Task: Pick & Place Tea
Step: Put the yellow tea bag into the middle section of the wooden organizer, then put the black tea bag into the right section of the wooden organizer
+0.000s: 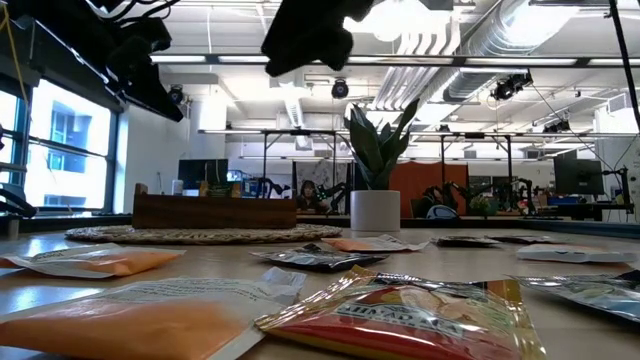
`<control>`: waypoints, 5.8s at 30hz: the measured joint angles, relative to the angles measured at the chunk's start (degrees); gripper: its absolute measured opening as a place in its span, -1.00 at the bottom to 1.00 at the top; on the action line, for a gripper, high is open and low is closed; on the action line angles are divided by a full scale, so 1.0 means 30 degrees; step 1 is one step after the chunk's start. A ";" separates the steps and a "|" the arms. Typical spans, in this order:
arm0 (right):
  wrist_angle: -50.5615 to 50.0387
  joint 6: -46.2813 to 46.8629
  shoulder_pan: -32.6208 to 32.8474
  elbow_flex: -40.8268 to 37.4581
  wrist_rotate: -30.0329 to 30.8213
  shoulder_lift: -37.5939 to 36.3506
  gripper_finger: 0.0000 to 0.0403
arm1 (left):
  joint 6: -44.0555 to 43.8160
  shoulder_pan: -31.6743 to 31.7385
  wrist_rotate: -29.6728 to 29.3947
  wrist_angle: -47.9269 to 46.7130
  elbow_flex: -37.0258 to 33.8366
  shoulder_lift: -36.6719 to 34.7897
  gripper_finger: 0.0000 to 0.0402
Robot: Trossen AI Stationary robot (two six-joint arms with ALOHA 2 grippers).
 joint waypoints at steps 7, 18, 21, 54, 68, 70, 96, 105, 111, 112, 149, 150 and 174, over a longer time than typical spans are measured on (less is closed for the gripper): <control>0.0089 0.2232 0.1597 0.0022 -0.0313 0.0920 -0.25 | -0.0010 0.0000 0.0000 -0.0153 0.0000 0.0000 -0.52; -0.0411 0.5844 0.3931 0.0020 0.0060 0.3235 -0.23 | -0.0069 0.0000 0.0030 -0.0165 0.0000 0.0000 -0.52; -0.1759 0.7513 0.4380 0.0022 0.0190 0.3260 -0.23 | -0.0073 0.0000 0.0063 -0.0203 0.0000 0.0000 -0.52; -0.1691 0.4837 0.4244 -0.0055 0.3496 0.5013 -0.85 | -0.0015 0.0000 0.0087 -0.0237 0.0000 0.0000 -0.52; 1.4161 -1.7882 -0.2718 0.0036 1.6145 0.4951 -0.98 | -0.0080 -0.0007 0.0087 -0.0018 0.0000 -0.0007 -0.52; 1.6153 -2.0804 -0.3929 -0.0007 1.4573 0.5702 -0.98 | -0.0080 0.0000 0.0087 -0.0045 0.0000 -0.0005 -0.52; 1.9574 -2.2893 -0.7036 0.0036 1.0476 0.8626 -0.79 | -0.0080 0.0000 -0.0080 -0.0084 0.0000 -0.0005 -0.52; 1.9657 -2.3511 -0.6749 0.0036 0.9859 0.8619 -0.55 | -0.0080 -0.0003 -0.0080 -0.0091 0.0000 -0.0004 -0.52; 1.8971 -2.2916 -0.6205 0.0036 1.1321 0.7951 -0.46 | -0.0080 0.0000 -0.0040 -0.0098 0.0000 -0.0007 -0.52; 1.8625 -2.2716 -0.6042 0.0034 1.1330 0.7670 -0.46 | -0.0074 -0.0001 -0.0185 -0.0106 0.0000 -0.0007 -0.52; -0.6328 -0.1746 0.0857 -0.1550 0.9840 -0.3029 -0.59 | -0.0073 -0.0005 -0.0583 -0.0101 0.0000 -0.0007 -0.52; -0.5790 -0.1219 0.0843 -0.2421 0.9389 -0.3754 -0.59 | -0.0073 0.0000 -0.0583 -0.0091 0.0000 0.0000 -0.52; 1.3848 0.2285 0.3602 -1.5956 0.2929 -0.8447 -0.59 | -0.0073 -0.0007 -0.0583 -0.0092 0.0000 -0.0004 -0.52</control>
